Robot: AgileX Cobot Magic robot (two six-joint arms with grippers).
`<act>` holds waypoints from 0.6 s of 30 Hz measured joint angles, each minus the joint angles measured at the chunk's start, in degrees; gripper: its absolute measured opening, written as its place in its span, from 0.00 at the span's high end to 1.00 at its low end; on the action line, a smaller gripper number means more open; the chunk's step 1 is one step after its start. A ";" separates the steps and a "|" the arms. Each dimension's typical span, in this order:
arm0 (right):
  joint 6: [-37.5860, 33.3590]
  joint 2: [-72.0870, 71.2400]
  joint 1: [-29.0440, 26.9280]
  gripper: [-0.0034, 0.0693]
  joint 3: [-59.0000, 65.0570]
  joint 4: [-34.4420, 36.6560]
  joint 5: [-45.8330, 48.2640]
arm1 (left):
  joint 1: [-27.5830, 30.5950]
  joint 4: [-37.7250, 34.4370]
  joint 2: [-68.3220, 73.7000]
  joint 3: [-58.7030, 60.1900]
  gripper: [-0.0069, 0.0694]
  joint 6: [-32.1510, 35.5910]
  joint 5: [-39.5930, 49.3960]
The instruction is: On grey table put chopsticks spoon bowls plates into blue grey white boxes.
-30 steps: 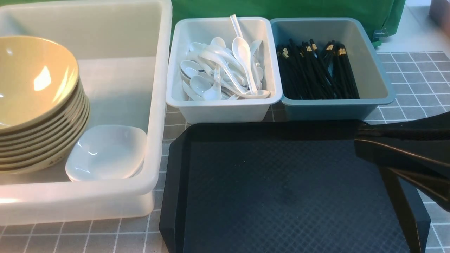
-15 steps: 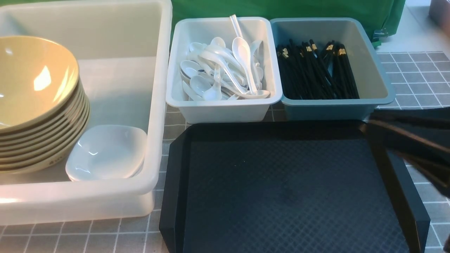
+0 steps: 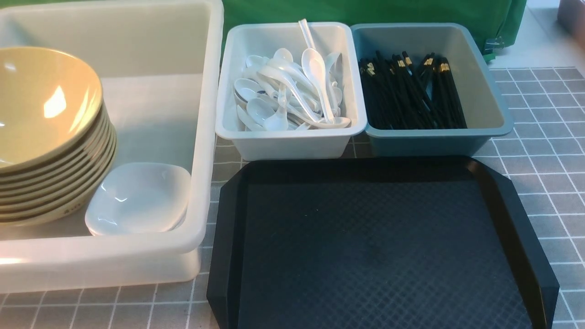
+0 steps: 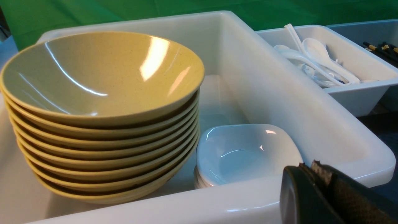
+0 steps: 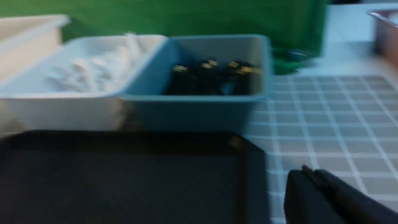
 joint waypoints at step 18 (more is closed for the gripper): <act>-5.36 -5.70 -6.24 0.89 3.50 -0.16 7.74 | 0.00 0.00 0.00 0.07 0.92 0.00 -0.23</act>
